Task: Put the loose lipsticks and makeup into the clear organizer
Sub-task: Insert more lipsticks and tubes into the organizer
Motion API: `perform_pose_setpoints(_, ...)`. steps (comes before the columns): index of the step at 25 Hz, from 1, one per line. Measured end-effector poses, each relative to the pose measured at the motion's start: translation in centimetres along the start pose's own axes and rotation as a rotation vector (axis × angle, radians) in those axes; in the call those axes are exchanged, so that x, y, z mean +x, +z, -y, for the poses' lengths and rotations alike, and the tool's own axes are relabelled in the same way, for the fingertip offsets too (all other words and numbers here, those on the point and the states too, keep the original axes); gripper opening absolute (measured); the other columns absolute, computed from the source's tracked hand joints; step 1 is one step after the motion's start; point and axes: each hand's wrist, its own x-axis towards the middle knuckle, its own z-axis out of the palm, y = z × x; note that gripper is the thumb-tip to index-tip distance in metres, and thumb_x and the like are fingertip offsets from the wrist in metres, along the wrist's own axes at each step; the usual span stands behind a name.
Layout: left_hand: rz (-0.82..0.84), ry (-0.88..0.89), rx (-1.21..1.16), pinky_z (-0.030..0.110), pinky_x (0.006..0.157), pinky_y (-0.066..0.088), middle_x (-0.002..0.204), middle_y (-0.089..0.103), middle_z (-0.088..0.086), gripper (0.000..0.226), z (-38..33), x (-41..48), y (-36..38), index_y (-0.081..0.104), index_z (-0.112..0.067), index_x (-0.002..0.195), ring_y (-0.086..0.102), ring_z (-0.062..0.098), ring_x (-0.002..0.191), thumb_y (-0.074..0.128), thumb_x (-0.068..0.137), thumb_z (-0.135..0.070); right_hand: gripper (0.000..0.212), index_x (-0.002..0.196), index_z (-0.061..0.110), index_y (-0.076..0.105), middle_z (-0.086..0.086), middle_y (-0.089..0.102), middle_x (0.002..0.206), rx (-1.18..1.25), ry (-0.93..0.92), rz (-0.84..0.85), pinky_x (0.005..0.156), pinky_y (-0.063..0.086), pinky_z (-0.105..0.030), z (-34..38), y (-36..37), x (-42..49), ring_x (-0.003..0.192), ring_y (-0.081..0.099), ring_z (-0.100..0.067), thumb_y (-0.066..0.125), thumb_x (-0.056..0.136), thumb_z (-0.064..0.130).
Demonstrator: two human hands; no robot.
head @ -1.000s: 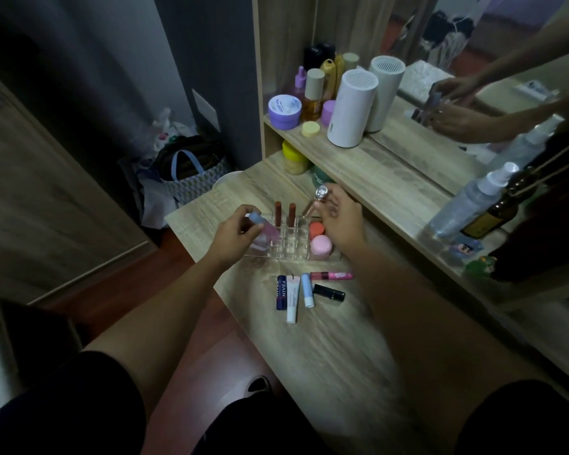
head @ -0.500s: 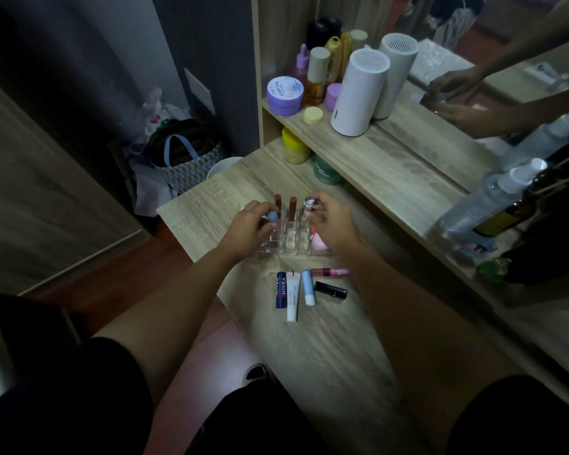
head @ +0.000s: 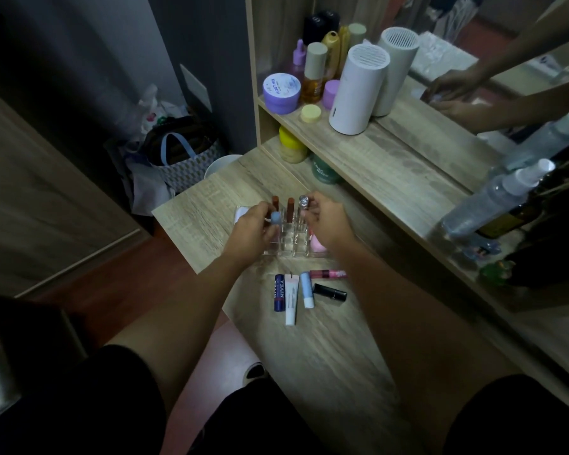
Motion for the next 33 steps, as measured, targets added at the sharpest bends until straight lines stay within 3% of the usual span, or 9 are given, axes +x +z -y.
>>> perform_pose_setpoints(7, 0.005, -0.017, 0.001, 0.025, 0.072, 0.043, 0.093, 0.060, 0.005, 0.021, 0.1, -0.1, 0.1, 0.055, -0.009, 0.100, 0.054, 0.013, 0.081, 0.062, 0.081, -0.010, 0.031, 0.117, 0.007, 0.057, -0.012, 0.067, 0.107, 0.007, -0.020, 0.033, 0.086, 0.051, -0.027, -0.4, -0.5, 0.2, 0.095, 0.063, -0.019, 0.061, 0.086, 0.003)
perform_pose_setpoints(10, 0.022, -0.027, 0.005, 0.031, 0.076, 0.050, 0.107, 0.060, 0.013, 0.034, -0.1, -0.4, -0.1, 0.053, -0.009, 0.113, 0.063, 0.022, 0.089, 0.064, 0.081, -0.013, 0.035, 0.119, 0.006, 0.056, -0.013, 0.066, 0.104, -0.009, -0.033, 0.033, 0.081, 0.047, -0.019, -0.4, -0.6, -0.2, 0.092, 0.062, -0.018, 0.061, 0.085, 0.000)
perform_pose_setpoints(13, -0.046, -0.095, -0.057, 0.030, 0.074, 0.053, 0.114, 0.053, 0.010, 0.047, -0.1, -1.4, -0.1, 0.045, -0.009, 0.124, 0.062, 0.017, 0.084, 0.066, 0.083, -0.016, 0.035, 0.118, 0.005, 0.056, -0.013, 0.065, 0.103, 0.012, -0.062, -0.016, 0.083, 0.051, -0.024, -0.7, -1.0, -1.1, 0.092, 0.062, -0.021, 0.060, 0.084, -0.002)
perform_pose_setpoints(17, -0.093, -0.092, 0.015, 0.034, 0.062, 0.047, 0.080, 0.057, 0.005, 0.009, 0.4, -5.4, 0.9, 0.054, -0.011, 0.086, 0.054, 0.017, 0.067, 0.061, 0.086, -0.017, 0.022, 0.106, 0.011, 0.060, -0.002, 0.061, 0.094, -0.092, -0.124, -0.028, 0.071, 0.050, -0.019, -2.7, -0.7, -4.1, 0.079, 0.056, -0.011, 0.059, 0.085, 0.004)
perform_pose_setpoints(21, 0.038, -0.171, 0.041, 0.027, 0.058, 0.033, 0.063, 0.050, 0.002, 0.032, 0.4, -11.1, 3.3, 0.041, -0.017, 0.066, 0.047, 0.022, 0.059, 0.066, 0.082, -0.030, 0.018, 0.105, 0.009, 0.064, -0.013, 0.066, 0.105, -0.352, -0.142, 0.186, 0.085, 0.053, -0.042, -5.9, -0.3, -6.9, 0.092, 0.061, -0.026, 0.055, 0.090, 0.013)
perform_pose_setpoints(25, 0.083, -0.195, 0.104, 0.032, 0.057, 0.034, 0.066, 0.051, 0.009, 0.036, -0.7, -13.7, 5.5, 0.038, -0.014, 0.071, 0.051, 0.030, 0.062, 0.065, 0.081, -0.037, 0.021, 0.107, 0.007, 0.065, -0.015, 0.062, 0.115, -0.496, -0.119, 0.338, 0.093, 0.048, -0.044, -6.3, 0.2, -7.6, 0.101, 0.058, -0.029, 0.052, 0.090, 0.007)
perform_pose_setpoints(30, 0.035, -0.235, 0.176, 0.037, 0.063, 0.042, 0.083, 0.064, 0.019, 0.041, -2.1, -14.0, 7.0, 0.051, -0.003, 0.093, 0.060, 0.036, 0.074, 0.059, 0.085, -0.042, 0.024, 0.108, 0.005, 0.061, -0.017, 0.061, 0.116, -0.541, -0.104, 0.320, 0.093, 0.048, -0.043, -6.4, 0.9, -7.0, 0.103, 0.057, -0.031, 0.051, 0.086, 0.000)
perform_pose_setpoints(33, 0.018, -0.237, 0.174, 0.034, 0.061, 0.037, 0.084, 0.066, 0.019, 0.036, -2.6, -14.1, 7.6, 0.051, -0.004, 0.092, 0.061, 0.036, 0.076, 0.060, 0.085, -0.038, 0.028, 0.114, 0.003, 0.058, -0.019, 0.060, 0.120, -0.559, -0.125, 0.362, 0.088, 0.051, -0.030, -6.6, 1.1, -6.8, 0.098, 0.060, -0.024, 0.051, 0.087, 0.002)
